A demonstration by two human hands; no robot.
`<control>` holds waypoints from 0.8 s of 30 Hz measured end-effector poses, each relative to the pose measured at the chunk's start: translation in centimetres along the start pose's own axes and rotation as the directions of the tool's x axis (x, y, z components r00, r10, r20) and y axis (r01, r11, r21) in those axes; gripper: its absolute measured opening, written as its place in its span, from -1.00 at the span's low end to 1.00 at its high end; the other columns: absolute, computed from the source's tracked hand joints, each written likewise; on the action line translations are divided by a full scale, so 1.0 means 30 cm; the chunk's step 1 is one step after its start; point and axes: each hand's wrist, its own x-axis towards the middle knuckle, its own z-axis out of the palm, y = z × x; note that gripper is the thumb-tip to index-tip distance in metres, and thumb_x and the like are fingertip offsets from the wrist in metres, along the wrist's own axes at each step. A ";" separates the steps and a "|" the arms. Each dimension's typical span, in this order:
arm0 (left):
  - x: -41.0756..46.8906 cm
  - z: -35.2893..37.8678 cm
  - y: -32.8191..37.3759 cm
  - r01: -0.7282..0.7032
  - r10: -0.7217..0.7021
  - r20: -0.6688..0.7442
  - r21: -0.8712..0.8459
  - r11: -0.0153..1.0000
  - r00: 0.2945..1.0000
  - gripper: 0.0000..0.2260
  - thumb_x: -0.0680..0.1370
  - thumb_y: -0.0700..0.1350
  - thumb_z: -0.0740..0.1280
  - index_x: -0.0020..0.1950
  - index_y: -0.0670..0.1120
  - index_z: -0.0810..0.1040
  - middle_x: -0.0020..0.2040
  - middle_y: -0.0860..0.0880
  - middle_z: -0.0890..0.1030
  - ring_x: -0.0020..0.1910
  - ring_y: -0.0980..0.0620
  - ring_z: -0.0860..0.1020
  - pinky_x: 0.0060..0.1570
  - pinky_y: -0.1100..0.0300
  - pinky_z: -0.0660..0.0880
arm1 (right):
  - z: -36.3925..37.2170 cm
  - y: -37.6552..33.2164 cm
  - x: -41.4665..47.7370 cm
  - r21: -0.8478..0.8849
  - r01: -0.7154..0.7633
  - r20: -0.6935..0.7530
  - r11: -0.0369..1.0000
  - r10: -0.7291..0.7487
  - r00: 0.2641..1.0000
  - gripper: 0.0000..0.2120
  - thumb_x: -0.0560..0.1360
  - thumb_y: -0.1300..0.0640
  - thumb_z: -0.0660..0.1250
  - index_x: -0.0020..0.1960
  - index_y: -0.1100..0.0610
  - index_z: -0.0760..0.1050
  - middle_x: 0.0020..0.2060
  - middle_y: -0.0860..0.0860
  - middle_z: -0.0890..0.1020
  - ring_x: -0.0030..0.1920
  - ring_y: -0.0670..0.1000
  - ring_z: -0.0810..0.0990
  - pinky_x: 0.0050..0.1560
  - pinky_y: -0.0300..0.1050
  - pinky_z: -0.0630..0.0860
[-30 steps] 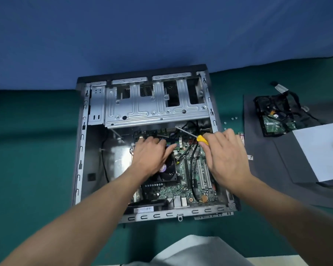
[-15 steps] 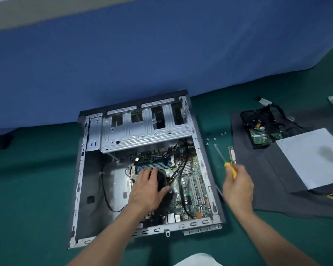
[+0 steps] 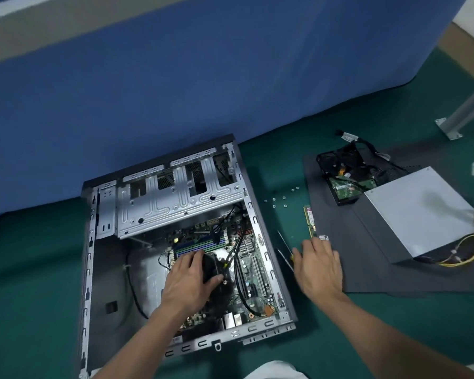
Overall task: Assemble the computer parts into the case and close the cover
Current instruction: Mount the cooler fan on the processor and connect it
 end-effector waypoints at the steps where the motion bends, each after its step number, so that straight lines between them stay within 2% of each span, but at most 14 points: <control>1: 0.000 -0.001 0.001 0.003 -0.003 0.003 -0.008 1.000 1.000 -0.26 0.52 0.34 0.20 0.55 -0.01 0.09 0.49 -0.02 0.23 0.47 -0.02 0.18 0.46 0.05 0.15 | -0.002 0.008 0.013 -0.016 0.009 -0.007 1.000 -0.009 1.000 -0.64 0.62 -0.05 0.07 0.24 0.12 0.47 0.22 0.04 0.51 0.25 0.06 0.40 0.18 -0.03 0.31; 3: 0.000 -0.004 0.001 0.007 -0.007 0.008 -0.024 1.000 1.000 -0.26 0.51 0.34 0.20 0.56 -0.02 0.09 0.49 -0.02 0.23 0.47 -0.01 0.18 0.46 0.07 0.13 | -0.004 0.022 0.041 -0.048 0.013 0.059 0.999 -0.010 0.998 -0.54 0.63 -0.10 -0.04 0.41 0.11 0.33 0.42 0.02 0.36 0.43 0.03 0.23 0.31 -0.02 0.19; 6: 0.002 -0.008 -0.006 0.007 -0.006 0.015 -0.046 0.999 1.000 -0.25 0.51 0.34 0.21 0.56 -0.02 0.09 0.49 -0.02 0.22 0.47 -0.01 0.17 0.46 0.09 0.11 | -0.003 0.020 0.061 -0.084 0.023 0.157 0.996 -0.009 0.987 -0.47 0.63 -0.14 -0.13 0.48 0.12 0.22 0.51 0.02 0.20 0.50 0.00 0.08 0.38 0.01 0.08; 12: 0.007 -0.014 0.000 0.003 -0.002 0.016 -0.080 0.997 1.000 -0.27 0.51 0.32 0.24 0.55 -0.02 0.11 0.48 -0.01 0.24 0.46 0.00 0.17 0.46 0.09 0.11 | -0.003 -0.019 0.052 -0.055 0.079 0.100 0.995 -0.073 0.992 -0.57 0.64 -0.09 -0.04 0.28 0.10 0.45 0.38 0.02 0.43 0.42 0.02 0.26 0.33 0.01 0.11; 15: -0.002 -0.012 -0.005 0.002 -0.001 0.017 -0.078 0.997 1.000 -0.26 0.51 0.32 0.23 0.55 -0.02 0.10 0.49 -0.01 0.23 0.47 0.00 0.15 0.46 0.10 0.10 | -0.024 -0.031 0.065 -0.017 0.105 0.031 0.994 -0.104 0.994 -0.67 0.63 0.00 0.05 0.19 0.12 0.49 0.18 0.02 0.57 0.22 0.04 0.44 0.20 -0.05 0.29; 17: -0.001 -0.014 -0.003 -0.001 0.002 0.015 -0.075 0.997 1.000 -0.26 0.51 0.32 0.22 0.55 -0.02 0.09 0.49 -0.01 0.22 0.47 0.01 0.15 0.47 0.10 0.10 | -0.048 -0.041 0.103 0.038 0.039 0.024 0.999 -0.040 0.999 -0.72 0.62 0.07 0.11 0.22 0.17 0.45 0.14 0.07 0.55 0.15 0.09 0.45 0.15 -0.05 0.37; 22: -0.004 -0.016 0.004 -0.013 0.013 0.012 -0.075 0.997 1.000 -0.27 0.53 0.31 0.22 0.56 -0.02 0.08 0.51 -0.02 0.21 0.49 0.00 0.13 0.48 0.10 0.09 | -0.067 -0.094 0.150 0.073 -0.147 0.144 0.986 0.136 0.980 -0.68 0.56 0.34 0.17 0.31 0.30 0.34 0.21 0.21 0.45 0.23 0.18 0.39 0.17 -0.03 0.42; 24: -0.009 -0.017 0.005 -0.008 0.010 0.021 -0.071 0.997 1.000 -0.27 0.53 0.31 0.22 0.57 -0.02 0.07 0.52 -0.02 0.19 0.50 -0.01 0.11 0.49 0.08 0.09 | -0.063 -0.107 0.151 0.105 -0.220 0.163 0.970 0.201 0.966 -0.67 0.54 0.35 0.20 0.30 0.32 0.32 0.22 0.25 0.43 0.25 0.22 0.38 0.21 0.00 0.41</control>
